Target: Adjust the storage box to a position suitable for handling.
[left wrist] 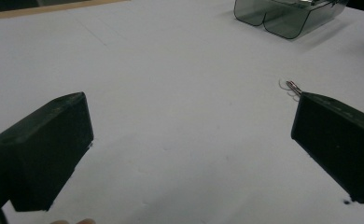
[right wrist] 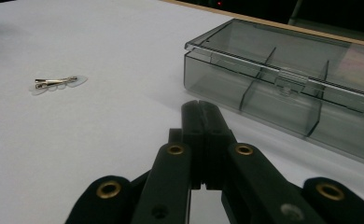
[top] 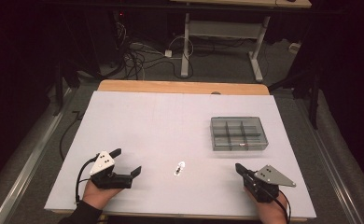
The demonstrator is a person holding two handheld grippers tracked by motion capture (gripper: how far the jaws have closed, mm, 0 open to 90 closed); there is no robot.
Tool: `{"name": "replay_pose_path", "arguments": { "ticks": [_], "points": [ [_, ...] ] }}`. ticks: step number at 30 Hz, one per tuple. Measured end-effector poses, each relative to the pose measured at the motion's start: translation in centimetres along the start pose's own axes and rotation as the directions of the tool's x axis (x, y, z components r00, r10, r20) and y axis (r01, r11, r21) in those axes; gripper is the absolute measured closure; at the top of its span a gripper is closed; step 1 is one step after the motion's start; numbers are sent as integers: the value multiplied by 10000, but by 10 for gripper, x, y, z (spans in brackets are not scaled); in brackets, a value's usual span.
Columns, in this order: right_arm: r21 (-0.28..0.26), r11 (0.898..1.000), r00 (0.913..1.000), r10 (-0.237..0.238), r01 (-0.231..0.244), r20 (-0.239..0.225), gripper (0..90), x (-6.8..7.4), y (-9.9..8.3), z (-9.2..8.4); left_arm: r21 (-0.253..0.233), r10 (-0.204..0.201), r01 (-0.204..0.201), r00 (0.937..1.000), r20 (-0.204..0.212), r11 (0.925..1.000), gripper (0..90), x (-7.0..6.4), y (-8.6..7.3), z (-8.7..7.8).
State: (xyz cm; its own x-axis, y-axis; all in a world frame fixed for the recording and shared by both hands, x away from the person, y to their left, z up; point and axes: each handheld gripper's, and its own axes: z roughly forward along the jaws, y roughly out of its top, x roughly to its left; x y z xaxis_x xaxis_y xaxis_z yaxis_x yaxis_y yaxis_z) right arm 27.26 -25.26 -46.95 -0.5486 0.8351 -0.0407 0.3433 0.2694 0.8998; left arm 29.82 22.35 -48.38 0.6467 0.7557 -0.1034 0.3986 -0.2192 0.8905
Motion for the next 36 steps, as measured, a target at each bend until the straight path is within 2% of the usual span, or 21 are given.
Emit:
{"name": "replay_pose_path", "arguments": {
  "ticks": [7, 15, 26, 29, 36],
  "points": [
    [-72, 9992, 9974, 388, -384, 614, 900, -14, -2, -5, -11, -22, 22, 10000, -1, 10000, 0, 0, 0, 0],
    [-222, 9983, 9904, 559, -535, 1264, 900, -31, -2, -17, -2, 21, -21, 10000, 0, 10000, 0, 0, 1, 0],
    [-273, 9966, 9808, 808, -772, 1773, 900, -46, -5, -27, -29, 54, -54, 10000, -18, 10000, 0, 1, 3, -1],
    [-270, 9955, 9777, 946, -911, 1877, 900, -51, -7, -29, -81, -47, 46, 10000, -86, 10000, 0, 3, 3, -2],
    [-237, 9944, 9723, 1058, -1031, 2084, 900, -59, -10, -33, 163, -378, 378, 9993, -51, 9992, 0, 6, 5, -3]
  ]
}}
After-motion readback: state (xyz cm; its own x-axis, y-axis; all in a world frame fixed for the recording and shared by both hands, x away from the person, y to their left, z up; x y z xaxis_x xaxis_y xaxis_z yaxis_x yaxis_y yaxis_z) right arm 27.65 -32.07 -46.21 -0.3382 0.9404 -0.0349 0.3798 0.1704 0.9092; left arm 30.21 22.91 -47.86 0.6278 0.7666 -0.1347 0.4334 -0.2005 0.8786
